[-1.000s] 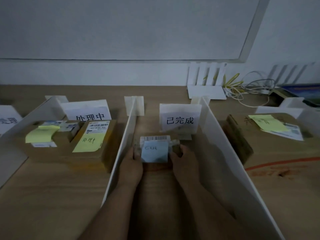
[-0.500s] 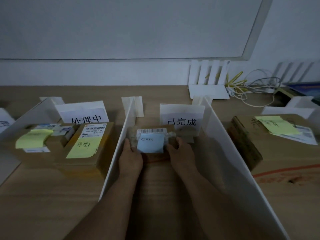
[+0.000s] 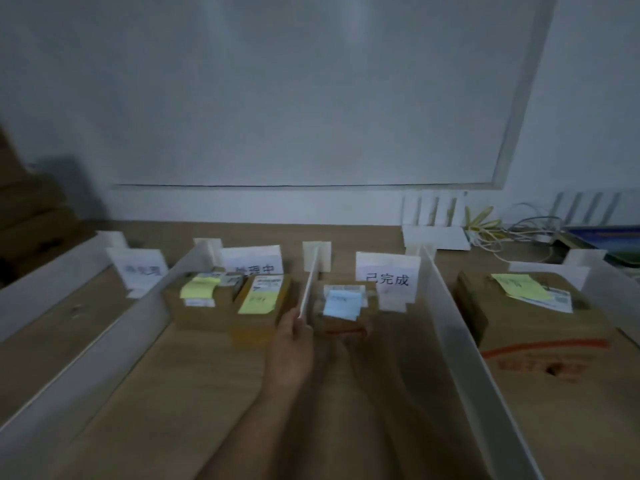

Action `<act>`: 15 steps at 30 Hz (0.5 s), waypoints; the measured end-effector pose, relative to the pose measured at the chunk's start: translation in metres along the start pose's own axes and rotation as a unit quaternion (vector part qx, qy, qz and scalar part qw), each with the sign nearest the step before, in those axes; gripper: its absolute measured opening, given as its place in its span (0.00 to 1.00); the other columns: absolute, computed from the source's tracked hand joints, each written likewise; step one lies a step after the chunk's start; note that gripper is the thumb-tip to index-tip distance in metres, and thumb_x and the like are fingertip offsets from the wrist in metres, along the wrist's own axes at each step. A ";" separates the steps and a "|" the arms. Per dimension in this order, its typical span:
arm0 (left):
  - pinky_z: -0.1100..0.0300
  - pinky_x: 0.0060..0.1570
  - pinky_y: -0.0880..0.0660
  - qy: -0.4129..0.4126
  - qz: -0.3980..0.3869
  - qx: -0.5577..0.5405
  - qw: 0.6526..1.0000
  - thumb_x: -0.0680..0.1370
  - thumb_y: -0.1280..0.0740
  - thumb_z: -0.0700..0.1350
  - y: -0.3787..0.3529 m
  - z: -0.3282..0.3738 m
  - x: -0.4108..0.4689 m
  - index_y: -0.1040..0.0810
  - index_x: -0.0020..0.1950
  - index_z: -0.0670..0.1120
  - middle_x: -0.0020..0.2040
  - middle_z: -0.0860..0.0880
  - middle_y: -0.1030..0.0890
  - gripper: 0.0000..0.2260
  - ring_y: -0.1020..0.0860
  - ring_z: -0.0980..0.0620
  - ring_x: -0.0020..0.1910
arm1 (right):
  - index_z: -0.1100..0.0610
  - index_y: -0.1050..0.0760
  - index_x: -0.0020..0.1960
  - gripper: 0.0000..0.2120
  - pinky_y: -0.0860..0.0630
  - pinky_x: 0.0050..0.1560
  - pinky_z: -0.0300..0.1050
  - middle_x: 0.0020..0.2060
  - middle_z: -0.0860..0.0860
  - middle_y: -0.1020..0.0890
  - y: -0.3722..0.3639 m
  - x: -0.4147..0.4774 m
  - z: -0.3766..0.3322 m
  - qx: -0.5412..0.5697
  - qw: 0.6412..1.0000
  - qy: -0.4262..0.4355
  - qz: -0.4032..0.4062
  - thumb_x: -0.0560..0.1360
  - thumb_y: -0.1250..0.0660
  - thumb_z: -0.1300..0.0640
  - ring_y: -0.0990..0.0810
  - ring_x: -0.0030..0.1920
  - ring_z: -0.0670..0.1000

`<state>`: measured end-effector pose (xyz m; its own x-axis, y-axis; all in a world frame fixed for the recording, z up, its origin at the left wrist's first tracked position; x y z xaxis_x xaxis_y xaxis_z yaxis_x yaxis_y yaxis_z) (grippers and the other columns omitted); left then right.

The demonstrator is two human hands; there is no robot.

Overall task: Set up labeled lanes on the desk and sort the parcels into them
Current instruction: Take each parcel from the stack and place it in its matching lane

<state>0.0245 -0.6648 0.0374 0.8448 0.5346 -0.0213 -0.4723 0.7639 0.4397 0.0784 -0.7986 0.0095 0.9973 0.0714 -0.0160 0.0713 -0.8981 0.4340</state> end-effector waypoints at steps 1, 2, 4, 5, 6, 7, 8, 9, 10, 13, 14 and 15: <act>0.62 0.61 0.33 -0.003 0.016 -0.013 1.000 0.81 0.42 0.42 0.017 0.000 -0.011 0.30 0.70 0.45 0.67 0.47 0.27 0.17 0.28 0.50 0.64 | 0.59 0.24 0.59 0.12 0.28 0.50 0.41 0.51 0.52 0.22 -0.004 -0.011 -0.008 -0.005 1.000 0.031 -0.003 0.76 0.36 0.61 0.23 0.53 0.53; 0.60 0.63 0.33 -0.003 0.028 -0.031 0.999 0.80 0.41 0.42 0.032 0.001 -0.022 0.30 0.69 0.45 0.66 0.48 0.26 0.17 0.28 0.50 0.64 | 0.58 0.23 0.57 0.11 0.26 0.51 0.43 0.49 0.51 0.22 -0.008 -0.024 -0.017 -0.011 0.999 0.048 -0.007 0.76 0.36 0.59 0.22 0.52 0.54; 0.56 0.65 0.31 -0.018 0.064 -0.047 0.997 0.80 0.40 0.41 0.068 -0.003 -0.050 0.28 0.68 0.46 0.64 0.50 0.24 0.16 0.26 0.51 0.62 | 0.56 0.23 0.51 0.07 0.24 0.53 0.54 0.47 0.54 0.21 -0.017 -0.050 -0.033 -0.039 0.996 0.084 -0.001 0.75 0.35 0.56 0.22 0.49 0.55; 0.55 0.65 0.30 -0.027 0.075 -0.055 0.995 0.80 0.40 0.41 0.086 -0.007 -0.064 0.27 0.67 0.47 0.63 0.50 0.23 0.16 0.26 0.53 0.60 | 0.57 0.23 0.50 0.08 0.23 0.53 0.56 0.46 0.56 0.21 -0.022 -0.067 -0.045 -0.028 0.995 0.098 -0.013 0.74 0.35 0.54 0.22 0.49 0.56; 0.57 0.64 0.29 -0.035 0.086 -0.056 0.994 0.80 0.39 0.40 0.105 -0.009 -0.076 0.27 0.67 0.47 0.61 0.51 0.22 0.16 0.25 0.55 0.58 | 0.59 0.23 0.52 0.11 0.24 0.54 0.56 0.49 0.58 0.21 -0.030 -0.081 -0.054 -0.014 0.994 0.102 -0.029 0.74 0.35 0.53 0.22 0.50 0.57; 0.59 0.62 0.29 -0.038 0.096 -0.055 0.993 0.79 0.39 0.40 0.123 -0.012 -0.089 0.27 0.67 0.47 0.58 0.52 0.22 0.16 0.25 0.57 0.56 | 0.59 0.23 0.56 0.13 0.24 0.55 0.54 0.53 0.57 0.21 -0.036 -0.096 -0.065 -0.007 0.994 0.102 -0.045 0.75 0.36 0.53 0.22 0.53 0.57; 0.61 0.61 0.29 -0.041 0.106 -0.051 0.992 0.79 0.39 0.40 0.140 -0.017 -0.102 0.27 0.67 0.47 0.58 0.52 0.22 0.16 0.25 0.57 0.56 | 0.58 0.24 0.60 0.15 0.25 0.57 0.54 0.56 0.56 0.22 -0.040 -0.111 -0.073 -0.014 0.993 0.105 -0.050 0.76 0.36 0.53 0.22 0.55 0.56; 0.62 0.60 0.29 -0.045 0.119 -0.045 0.991 0.79 0.38 0.40 0.158 -0.025 -0.114 0.27 0.67 0.47 0.58 0.52 0.22 0.16 0.25 0.57 0.56 | 0.57 0.25 0.62 0.15 0.26 0.58 0.55 0.58 0.54 0.23 -0.044 -0.127 -0.084 -0.023 0.991 0.120 -0.052 0.77 0.36 0.54 0.23 0.56 0.55; 0.63 0.58 0.30 -0.047 0.135 -0.040 0.989 0.79 0.37 0.40 0.176 -0.033 -0.126 0.27 0.67 0.47 0.59 0.52 0.22 0.16 0.24 0.57 0.57 | 0.55 0.25 0.63 0.16 0.26 0.59 0.54 0.59 0.54 0.23 -0.050 -0.143 -0.094 -0.037 0.987 0.152 -0.045 0.77 0.35 0.53 0.23 0.57 0.54; 0.71 0.50 0.32 -0.050 0.182 -0.017 0.982 0.79 0.37 0.42 0.230 -0.060 -0.157 0.25 0.65 0.51 0.56 0.57 0.22 0.15 0.24 0.63 0.52 | 0.54 0.26 0.64 0.16 0.25 0.57 0.48 0.60 0.52 0.24 -0.072 -0.196 -0.130 -0.095 0.962 0.250 -0.052 0.77 0.37 0.53 0.22 0.57 0.52; 0.73 0.47 0.32 -0.049 0.191 -0.018 0.980 0.79 0.37 0.43 0.249 -0.070 -0.165 0.26 0.64 0.53 0.54 0.60 0.23 0.14 0.25 0.67 0.50 | 0.53 0.26 0.64 0.16 0.25 0.55 0.46 0.59 0.51 0.24 -0.085 -0.212 -0.141 -0.116 0.950 0.281 -0.067 0.78 0.37 0.52 0.22 0.56 0.51; 0.74 0.47 0.33 -0.041 0.196 -0.021 0.980 0.79 0.36 0.44 0.270 -0.081 -0.173 0.26 0.63 0.55 0.52 0.61 0.23 0.14 0.26 0.69 0.49 | 0.53 0.27 0.64 0.16 0.25 0.54 0.45 0.59 0.50 0.24 -0.098 -0.228 -0.153 -0.139 0.939 0.303 -0.089 0.78 0.38 0.51 0.23 0.56 0.50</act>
<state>-0.2694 -0.5223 0.0870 0.6128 0.7607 0.2141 -0.7730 0.5208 0.3623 -0.1580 -0.6601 0.1087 0.7721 0.5181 0.3682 0.1444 -0.7071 0.6922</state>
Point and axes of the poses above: each hand's wrist, its own x-axis towards the middle knuckle, its own y-axis out of the back of the hand, z = x × y, the point moved 6 cm from there along x, towards the middle knuckle
